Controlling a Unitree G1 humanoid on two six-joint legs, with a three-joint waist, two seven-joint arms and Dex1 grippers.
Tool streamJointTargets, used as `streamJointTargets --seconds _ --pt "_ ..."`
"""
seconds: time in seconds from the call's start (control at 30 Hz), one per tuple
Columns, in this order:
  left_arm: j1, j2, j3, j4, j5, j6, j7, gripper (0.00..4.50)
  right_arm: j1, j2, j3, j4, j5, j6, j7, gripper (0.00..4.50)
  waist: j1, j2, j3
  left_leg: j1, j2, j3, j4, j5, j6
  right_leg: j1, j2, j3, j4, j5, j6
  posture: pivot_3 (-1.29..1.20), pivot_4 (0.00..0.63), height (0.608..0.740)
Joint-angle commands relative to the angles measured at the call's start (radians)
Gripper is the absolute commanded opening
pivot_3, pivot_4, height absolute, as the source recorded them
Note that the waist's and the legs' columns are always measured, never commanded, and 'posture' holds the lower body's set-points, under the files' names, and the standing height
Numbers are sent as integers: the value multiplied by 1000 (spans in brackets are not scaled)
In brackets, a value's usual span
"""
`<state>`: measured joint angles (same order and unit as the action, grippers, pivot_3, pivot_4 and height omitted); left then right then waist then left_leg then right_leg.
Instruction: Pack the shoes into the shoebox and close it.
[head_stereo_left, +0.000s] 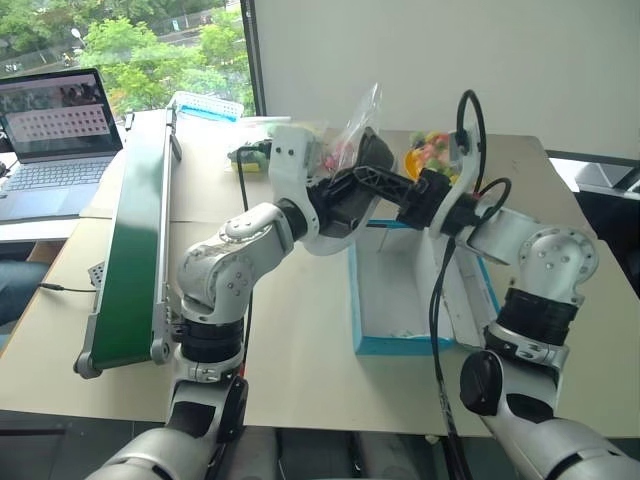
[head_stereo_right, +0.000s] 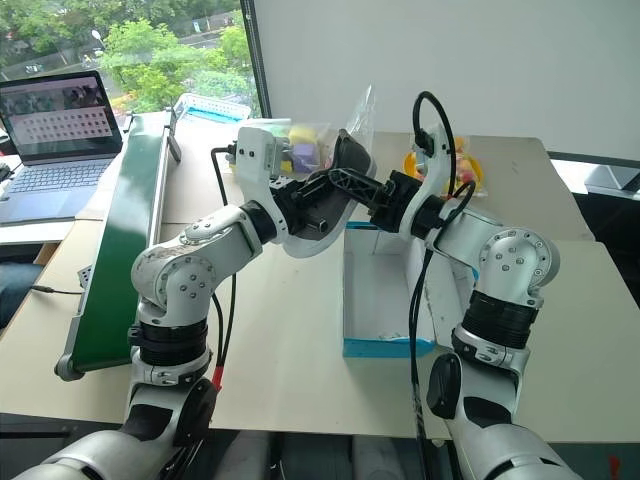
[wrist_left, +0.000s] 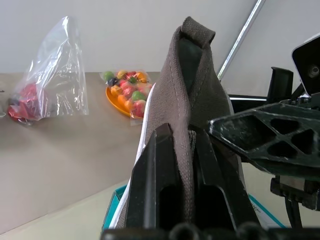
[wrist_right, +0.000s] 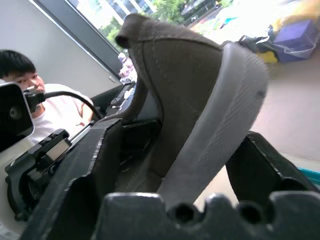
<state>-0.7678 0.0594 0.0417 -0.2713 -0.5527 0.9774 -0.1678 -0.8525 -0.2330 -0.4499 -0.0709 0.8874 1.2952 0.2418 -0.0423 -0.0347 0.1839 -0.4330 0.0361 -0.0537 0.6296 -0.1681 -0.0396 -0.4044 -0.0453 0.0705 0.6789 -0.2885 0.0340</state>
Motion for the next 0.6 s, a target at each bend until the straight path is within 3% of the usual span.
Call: streamJointTargets --seconds 0.03,0.17,0.2,0.37,0.4,0.47,0.53,0.6 --pt "4 3 -2 -60 -24 20 -2 0 -33 -4 -34 -10 44 -38 -13 2051 0 0 0 0 0 0 0 0 0 0 0 0 0 0 0 0 150 740" --pt "22 17 9 -76 -34 57 0 0 -33 -10 -32 -7 46 -45 -20 750 -2 0 0 0 0 0 0 0 0 0 0 0 0 0 0 0 150 740" --pt "29 20 24 -83 -51 69 -6 414 -33 -11 -33 -6 48 -49 -23 512 -3 0 0 0 0 0 0 0 0 0 0 0 0 0 0 0 150 740" --pt "20 79 30 -99 -75 90 -50 2212 -34 -19 -30 0 59 -57 -39 439 -2 0 0 0 0 0 0 0 0 0 0 0 0 0 0 0 150 740" --pt "16 125 11 -102 -66 87 -83 2443 -35 -21 -29 -1 65 -54 -40 434 -2 0 0 0 0 0 0 0 0 0 0 0 0 0 0 0 150 740" --pt "54 400 -70 -104 -13 -8 -353 3210 -44 -51 -19 -1 64 -50 -28 422 -7 1 0 0 0 0 0 0 0 0 0 0 0 0 0 0 150 740" --pt "87 610 -95 -55 26 -90 -535 3289 -57 -89 -6 10 52 -48 -16 411 -21 5 2 1 1 1 -3 0 0 -2 2 2 0 0 0 0 150 740" --pt "93 688 -81 -8 25 -130 -603 3289 -75 -136 18 23 48 -22 -3 407 -22 7 3 2 0 1 -4 0 0 -2 2 2 0 -1 -1 0 150 740"
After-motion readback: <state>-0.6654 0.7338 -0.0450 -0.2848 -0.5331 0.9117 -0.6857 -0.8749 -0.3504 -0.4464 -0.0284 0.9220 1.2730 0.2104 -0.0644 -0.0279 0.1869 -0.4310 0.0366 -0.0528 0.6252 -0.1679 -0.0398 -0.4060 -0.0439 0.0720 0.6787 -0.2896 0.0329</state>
